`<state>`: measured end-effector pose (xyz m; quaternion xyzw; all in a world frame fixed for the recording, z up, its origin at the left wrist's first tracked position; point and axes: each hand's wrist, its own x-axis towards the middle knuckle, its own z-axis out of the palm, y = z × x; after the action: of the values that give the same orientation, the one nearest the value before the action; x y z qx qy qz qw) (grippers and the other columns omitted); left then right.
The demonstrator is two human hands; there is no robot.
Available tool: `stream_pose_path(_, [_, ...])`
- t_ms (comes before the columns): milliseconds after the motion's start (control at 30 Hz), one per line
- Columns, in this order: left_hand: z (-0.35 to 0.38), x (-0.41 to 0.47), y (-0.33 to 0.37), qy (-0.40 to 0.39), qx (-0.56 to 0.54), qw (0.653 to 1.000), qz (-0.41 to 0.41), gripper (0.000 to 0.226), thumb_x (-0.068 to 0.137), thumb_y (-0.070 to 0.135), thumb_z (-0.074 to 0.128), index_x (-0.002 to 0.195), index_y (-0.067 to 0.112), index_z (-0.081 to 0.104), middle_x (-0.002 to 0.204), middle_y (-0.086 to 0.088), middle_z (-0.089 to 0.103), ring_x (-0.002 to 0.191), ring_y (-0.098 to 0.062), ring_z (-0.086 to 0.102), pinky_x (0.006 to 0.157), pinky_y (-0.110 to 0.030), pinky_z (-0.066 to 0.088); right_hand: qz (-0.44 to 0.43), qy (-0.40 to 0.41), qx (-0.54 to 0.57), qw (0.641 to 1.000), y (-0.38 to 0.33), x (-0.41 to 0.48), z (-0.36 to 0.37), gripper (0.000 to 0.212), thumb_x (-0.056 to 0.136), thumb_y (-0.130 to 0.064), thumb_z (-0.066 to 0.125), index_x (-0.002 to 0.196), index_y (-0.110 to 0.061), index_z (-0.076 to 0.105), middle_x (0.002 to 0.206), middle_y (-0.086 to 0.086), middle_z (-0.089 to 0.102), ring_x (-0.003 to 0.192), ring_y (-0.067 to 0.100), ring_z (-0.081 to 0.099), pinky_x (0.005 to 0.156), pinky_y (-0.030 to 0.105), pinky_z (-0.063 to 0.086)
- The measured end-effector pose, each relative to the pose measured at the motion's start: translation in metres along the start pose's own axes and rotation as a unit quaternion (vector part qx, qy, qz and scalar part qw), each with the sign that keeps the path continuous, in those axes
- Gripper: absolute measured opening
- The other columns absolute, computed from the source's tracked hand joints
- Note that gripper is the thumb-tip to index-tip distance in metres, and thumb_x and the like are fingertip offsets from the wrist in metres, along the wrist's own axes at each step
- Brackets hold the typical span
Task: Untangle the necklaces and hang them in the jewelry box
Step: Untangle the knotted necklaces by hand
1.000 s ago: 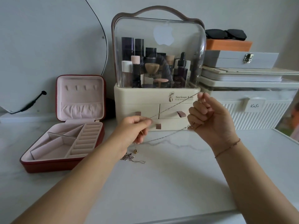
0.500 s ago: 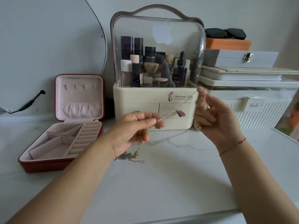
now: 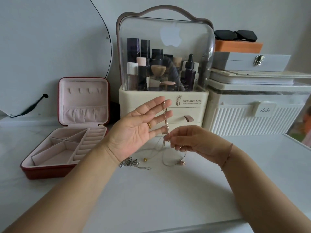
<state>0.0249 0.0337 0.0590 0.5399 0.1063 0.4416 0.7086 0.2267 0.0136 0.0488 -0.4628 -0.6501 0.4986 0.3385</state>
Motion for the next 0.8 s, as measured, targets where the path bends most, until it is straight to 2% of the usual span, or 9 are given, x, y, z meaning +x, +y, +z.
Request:
stream_pose_path(67, [0.000, -0.001, 0.000, -0.016, 0.018, 1.000, -0.004, 0.046, 0.093, 0.007, 0.036, 0.137, 0.016, 0.046, 0.142, -0.001, 0.051, 0.131, -0.025, 0.048, 0.108, -0.056, 0.031, -0.010, -0.001, -0.061, 0.998, 0.000, 0.000, 0.004, 0.014, 0.090, -0.007, 0.061, 0.097, -0.012, 0.072, 0.086, -0.001, 0.071, 0.083, 0.013, 0.061, 0.083, 0.023, 0.043])
stream_pose_path(133, [-0.001, -0.001, -0.001, -0.033, 0.024, 0.999, -0.009, 0.048, 0.092, 0.008, 0.038, 0.139, 0.017, 0.044, 0.145, 0.000, 0.048, 0.132, -0.027, 0.046, 0.110, -0.057, 0.028, -0.015, 0.009, -0.077, 0.997, -0.001, 0.001, 0.006, 0.013, 0.088, -0.010, 0.065, 0.097, -0.013, 0.073, 0.098, -0.001, 0.073, 0.094, 0.009, 0.065, 0.092, 0.020, 0.045])
stream_pose_path(233, [0.000, -0.001, -0.002, -0.050, 0.014, 0.999, -0.015, 0.051, 0.092, 0.008, 0.039, 0.142, 0.017, 0.041, 0.147, 0.001, 0.044, 0.133, -0.032, 0.044, 0.110, -0.055, 0.030, -0.018, 0.038, -0.064, 0.997, 0.000, 0.003, 0.005, 0.011, 0.084, -0.015, 0.070, 0.094, -0.010, 0.070, 0.092, -0.001, 0.073, 0.091, 0.008, 0.066, 0.098, 0.027, 0.043])
stream_pose_path(367, [0.000, 0.000, -0.002, -0.052, 0.000, 0.999, -0.016, 0.052, 0.091, 0.009, 0.042, 0.142, 0.014, 0.039, 0.146, 0.000, 0.045, 0.129, -0.036, 0.048, 0.107, -0.051, 0.035, -0.046, 0.047, -0.038, 0.997, -0.001, 0.004, 0.004, 0.017, 0.083, -0.008, 0.070, 0.098, -0.003, 0.065, 0.084, -0.002, 0.068, 0.082, 0.009, 0.061, 0.090, 0.031, 0.045])
stream_pose_path(467, [0.001, 0.001, -0.002, -0.041, -0.001, 0.999, -0.012, 0.049, 0.092, 0.009, 0.040, 0.141, 0.012, 0.040, 0.144, -0.003, 0.048, 0.117, -0.033, 0.058, 0.103, -0.043, 0.044, -0.059, 0.013, 0.008, 0.998, -0.004, 0.001, 0.004, 0.017, 0.082, -0.004, 0.069, 0.097, -0.005, 0.064, 0.076, -0.005, 0.065, 0.074, 0.008, 0.058, 0.078, 0.027, 0.045])
stream_pose_path(533, [0.001, 0.001, -0.001, -0.030, -0.003, 0.999, -0.011, 0.048, 0.092, 0.009, 0.040, 0.140, 0.012, 0.042, 0.141, -0.004, 0.052, 0.101, -0.024, 0.065, 0.094, -0.036, 0.051, -0.058, 0.002, 0.032, 0.998, -0.006, -0.001, 0.005, 0.013, 0.077, -0.010, 0.072, 0.088, -0.012, 0.065, 0.071, -0.008, 0.062, 0.070, 0.006, 0.054, 0.073, 0.024, 0.042])
stream_pose_path(633, [-0.001, 0.000, 0.000, -0.020, -0.011, 1.000, -0.013, 0.047, 0.090, 0.010, 0.043, 0.137, 0.012, 0.045, 0.138, -0.005, 0.055, 0.079, -0.015, 0.064, 0.079, -0.028, 0.054, -0.066, -0.007, 0.083, 0.994, -0.010, -0.004, 0.006, 0.005, 0.070, -0.022, 0.071, 0.074, -0.019, 0.070, 0.068, -0.007, 0.053, 0.067, 0.008, 0.046, 0.070, 0.024, 0.041])
stream_pose_path(733, [-0.001, 0.000, 0.001, -0.021, -0.012, 1.000, -0.017, 0.052, 0.085, 0.013, 0.050, 0.137, 0.012, 0.046, 0.138, -0.004, 0.055, 0.073, -0.015, 0.061, 0.075, -0.026, 0.053, -0.087, -0.009, 0.114, 0.990, -0.011, -0.004, 0.006, 0.009, 0.071, -0.027, 0.070, 0.065, -0.020, 0.072, 0.064, 0.001, 0.046, 0.061, 0.009, 0.042, 0.065, 0.024, 0.038])
stream_pose_path(800, [-0.001, 0.000, 0.000, -0.020, -0.003, 1.000, -0.019, 0.052, 0.085, 0.015, 0.050, 0.137, 0.014, 0.045, 0.138, -0.002, 0.055, 0.077, -0.016, 0.063, 0.075, -0.026, 0.052, -0.092, -0.004, 0.121, 0.988, -0.009, -0.003, 0.004, 0.012, 0.077, -0.025, 0.068, 0.067, -0.019, 0.072, 0.067, 0.003, 0.048, 0.062, 0.010, 0.044, 0.066, 0.024, 0.039])
